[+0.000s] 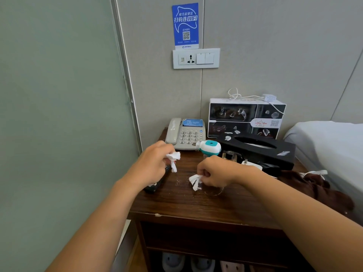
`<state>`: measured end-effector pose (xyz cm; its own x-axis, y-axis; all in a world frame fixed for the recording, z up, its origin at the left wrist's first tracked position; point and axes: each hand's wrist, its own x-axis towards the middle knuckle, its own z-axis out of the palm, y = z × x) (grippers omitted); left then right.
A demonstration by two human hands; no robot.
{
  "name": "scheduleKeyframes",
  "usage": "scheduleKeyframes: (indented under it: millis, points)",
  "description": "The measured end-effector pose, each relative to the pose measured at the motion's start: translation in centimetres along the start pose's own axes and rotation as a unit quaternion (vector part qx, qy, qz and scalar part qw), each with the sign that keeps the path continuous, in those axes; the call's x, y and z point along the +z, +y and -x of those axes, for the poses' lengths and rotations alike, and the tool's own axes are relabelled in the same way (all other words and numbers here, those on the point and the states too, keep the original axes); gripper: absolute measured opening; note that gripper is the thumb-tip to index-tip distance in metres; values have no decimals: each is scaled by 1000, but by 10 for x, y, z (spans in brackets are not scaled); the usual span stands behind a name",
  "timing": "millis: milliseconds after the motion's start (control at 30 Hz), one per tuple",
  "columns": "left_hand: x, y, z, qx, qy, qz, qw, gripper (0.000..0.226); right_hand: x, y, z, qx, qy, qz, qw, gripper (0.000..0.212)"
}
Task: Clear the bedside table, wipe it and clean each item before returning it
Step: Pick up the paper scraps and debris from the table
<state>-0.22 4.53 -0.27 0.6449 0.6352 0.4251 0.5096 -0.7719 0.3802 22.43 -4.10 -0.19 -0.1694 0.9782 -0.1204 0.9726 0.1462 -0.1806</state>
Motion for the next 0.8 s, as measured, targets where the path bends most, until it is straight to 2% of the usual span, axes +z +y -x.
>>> scheduleKeyframes:
  millis: [67,167,267,400,533,633,800]
  points:
    - [-5,3,3,-2,23,14,1000,26,-4,2,10,3,37,1,999,13]
    - [-14,10,8,-21,57,43,997,14,-11,5,32,0,78,17,997,28]
    - [-17,24,18,-29,65,81,994,14,-15,4,60,2,89,26,996,20]
    - [-12,46,39,-18,21,101,995,13,-9,-7,92,-3,99,9,995,14]
    - [-10,57,70,-32,-9,115,993,19,6,-25,118,-20,100,-9,995,18]
    - [-4,67,97,-28,-60,118,991,17,18,-49,142,-43,99,-43,993,13]
    - [29,86,148,7,-172,99,980,22,68,-77,166,-51,16,-108,993,7]
